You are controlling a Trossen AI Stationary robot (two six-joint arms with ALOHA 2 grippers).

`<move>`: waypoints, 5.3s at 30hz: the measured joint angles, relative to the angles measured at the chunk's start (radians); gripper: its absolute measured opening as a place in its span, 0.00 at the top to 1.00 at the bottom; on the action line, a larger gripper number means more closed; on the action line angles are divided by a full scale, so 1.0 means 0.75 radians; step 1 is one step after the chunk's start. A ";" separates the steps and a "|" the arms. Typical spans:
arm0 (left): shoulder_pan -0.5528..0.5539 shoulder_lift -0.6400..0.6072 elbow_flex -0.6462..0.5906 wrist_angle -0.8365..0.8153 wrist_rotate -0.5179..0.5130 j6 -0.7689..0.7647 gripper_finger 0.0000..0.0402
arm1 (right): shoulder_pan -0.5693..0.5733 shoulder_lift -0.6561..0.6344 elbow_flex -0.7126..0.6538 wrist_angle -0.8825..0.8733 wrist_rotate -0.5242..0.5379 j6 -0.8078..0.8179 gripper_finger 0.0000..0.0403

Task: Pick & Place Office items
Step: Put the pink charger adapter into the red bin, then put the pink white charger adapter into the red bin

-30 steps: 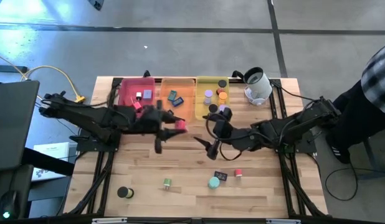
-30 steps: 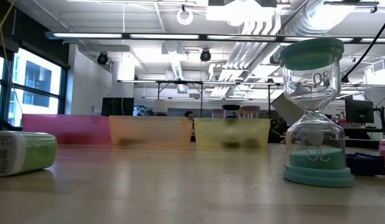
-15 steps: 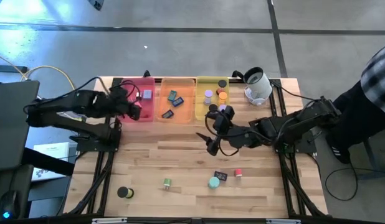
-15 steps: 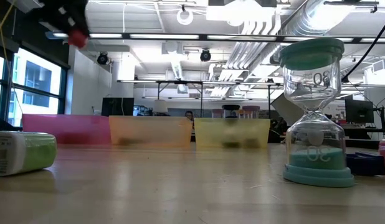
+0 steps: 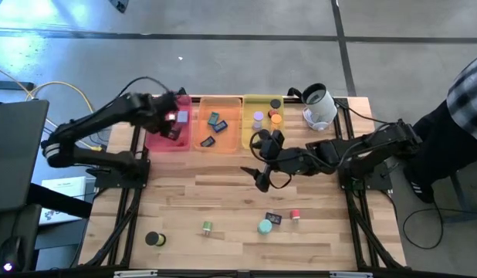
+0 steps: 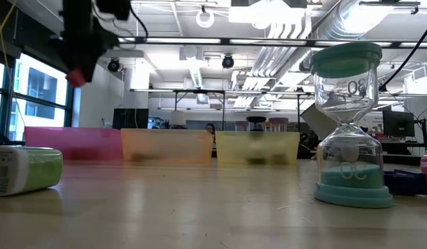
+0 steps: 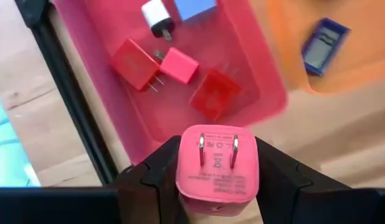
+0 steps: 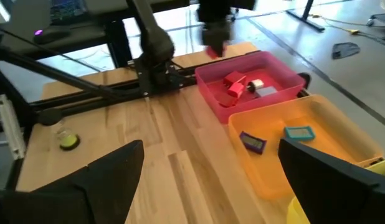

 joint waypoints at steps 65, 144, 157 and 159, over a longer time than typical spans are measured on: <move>0.319 0.424 -0.002 0.137 0.346 0.289 0.49 | 0.079 -0.042 0.000 -0.351 0.064 0.307 0.11; -1.127 0.199 0.000 0.427 -0.086 -0.091 0.49 | 0.384 0.248 -0.632 -0.346 -0.818 2.059 0.12; -1.062 0.199 0.000 0.427 -0.048 0.044 0.49 | 0.374 0.326 -0.630 -0.353 -0.870 2.063 0.29; -1.062 0.199 0.000 0.426 -0.048 0.047 0.49 | 0.368 0.326 -0.630 -0.360 -0.858 2.062 0.31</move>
